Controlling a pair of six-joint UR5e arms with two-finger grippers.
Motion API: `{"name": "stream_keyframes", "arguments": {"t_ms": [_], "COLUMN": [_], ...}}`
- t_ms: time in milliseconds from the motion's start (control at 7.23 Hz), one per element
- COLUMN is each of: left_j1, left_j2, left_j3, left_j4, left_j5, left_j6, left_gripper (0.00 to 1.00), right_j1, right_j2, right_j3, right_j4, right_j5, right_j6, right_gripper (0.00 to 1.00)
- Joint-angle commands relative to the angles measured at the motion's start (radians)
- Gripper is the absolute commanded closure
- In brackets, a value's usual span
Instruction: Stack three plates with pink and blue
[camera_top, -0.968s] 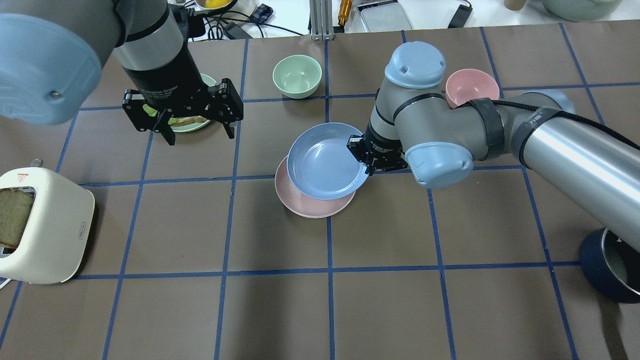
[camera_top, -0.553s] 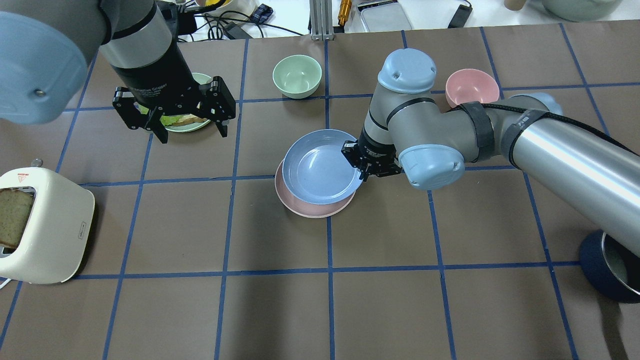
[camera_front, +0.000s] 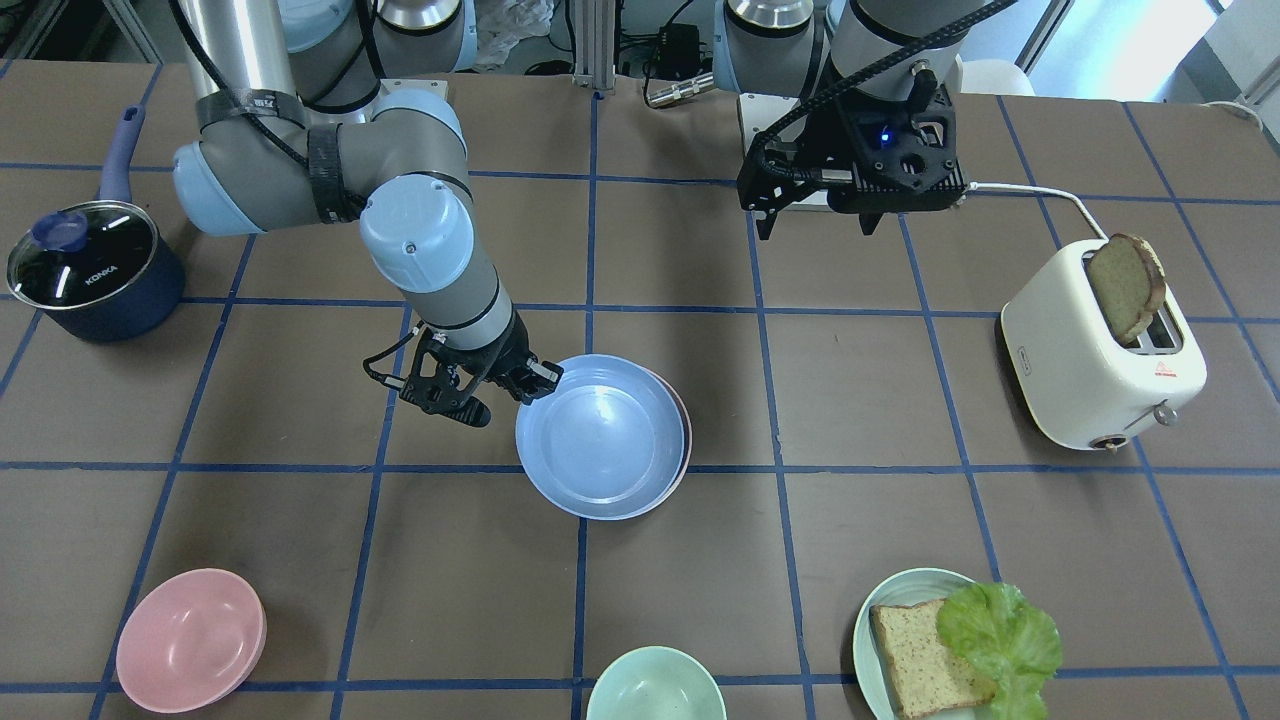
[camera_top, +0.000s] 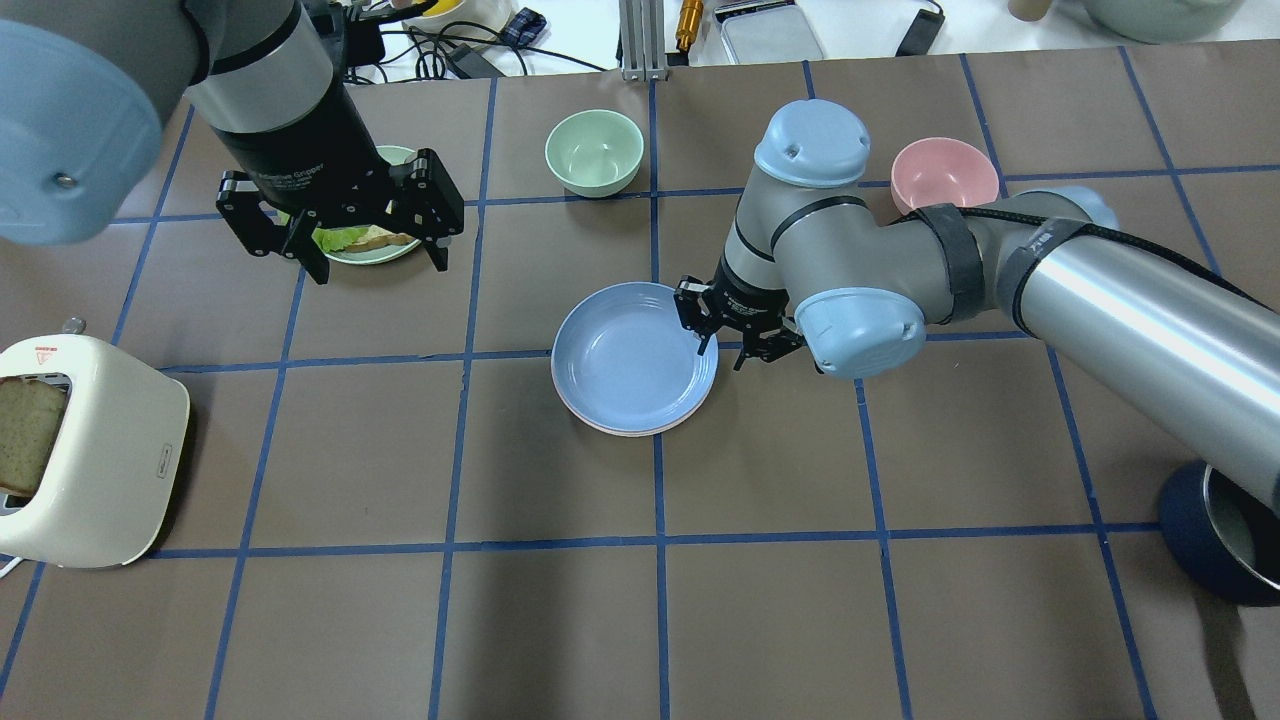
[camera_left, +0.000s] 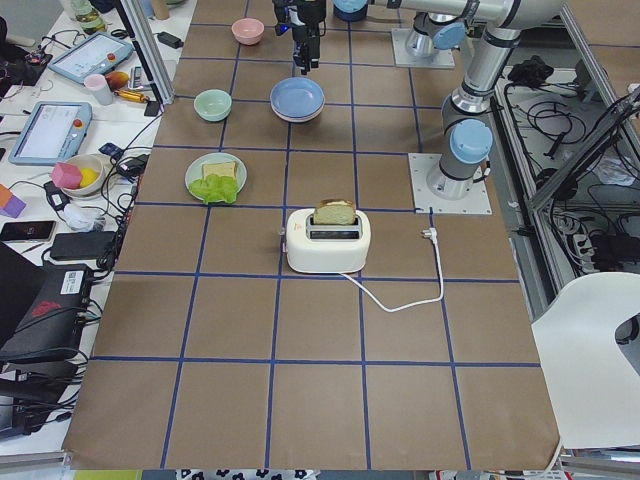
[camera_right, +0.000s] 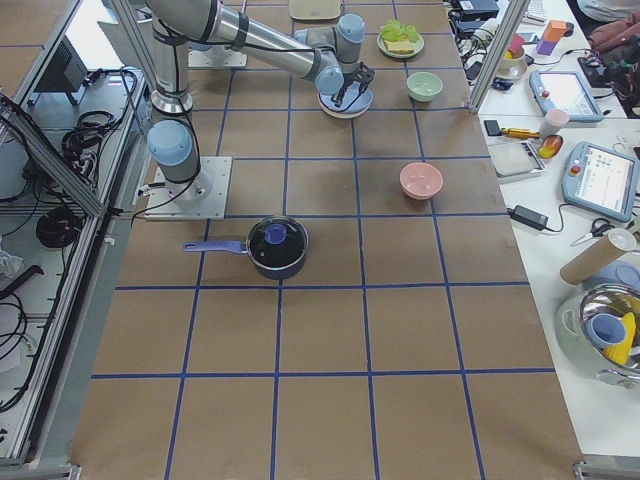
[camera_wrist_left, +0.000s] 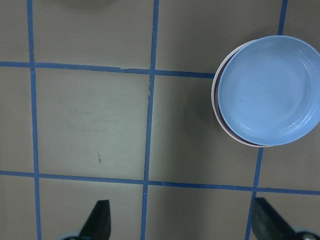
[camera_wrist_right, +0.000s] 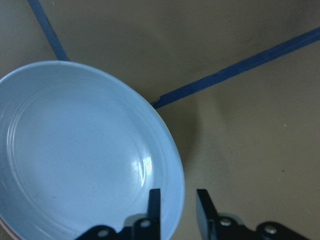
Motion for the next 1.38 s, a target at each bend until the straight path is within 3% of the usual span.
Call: {"name": "stream_keyframes", "arguments": {"t_ms": [0, 277, 415, 691, 968, 1245], "left_j1": [0.000, 0.000, 0.000, 0.000, 0.003, 0.005], "left_j2": [0.000, 0.008, 0.008, 0.017, 0.012, 0.018], "left_j3": [0.005, 0.005, 0.008, 0.007, 0.005, -0.004], "left_j4": [-0.003, -0.007, -0.006, -0.009, -0.007, -0.007], "left_j5": [-0.001, -0.001, -0.001, -0.001, -0.004, -0.002], "left_j6": [0.000, 0.000, 0.000, -0.001, -0.009, -0.004], "left_gripper": [0.00, 0.00, 0.00, 0.00, 0.00, 0.00], "right_j1": [-0.071, -0.167, -0.201, -0.205, -0.206, -0.217], "right_j2": [-0.016, -0.040, -0.074, -0.216, -0.298, -0.298], "right_j3": [-0.064, -0.208, -0.256, -0.280, -0.274, -0.269], "right_j4": [0.047, 0.207, 0.307, 0.433, 0.496, 0.530], "right_j5": [-0.076, -0.174, -0.175, -0.167, -0.167, -0.172], "right_j6": [-0.149, -0.484, -0.557, -0.613, -0.703, -0.707], "right_gripper": [0.20, 0.18, 0.16, 0.00, 0.00, 0.00]}}
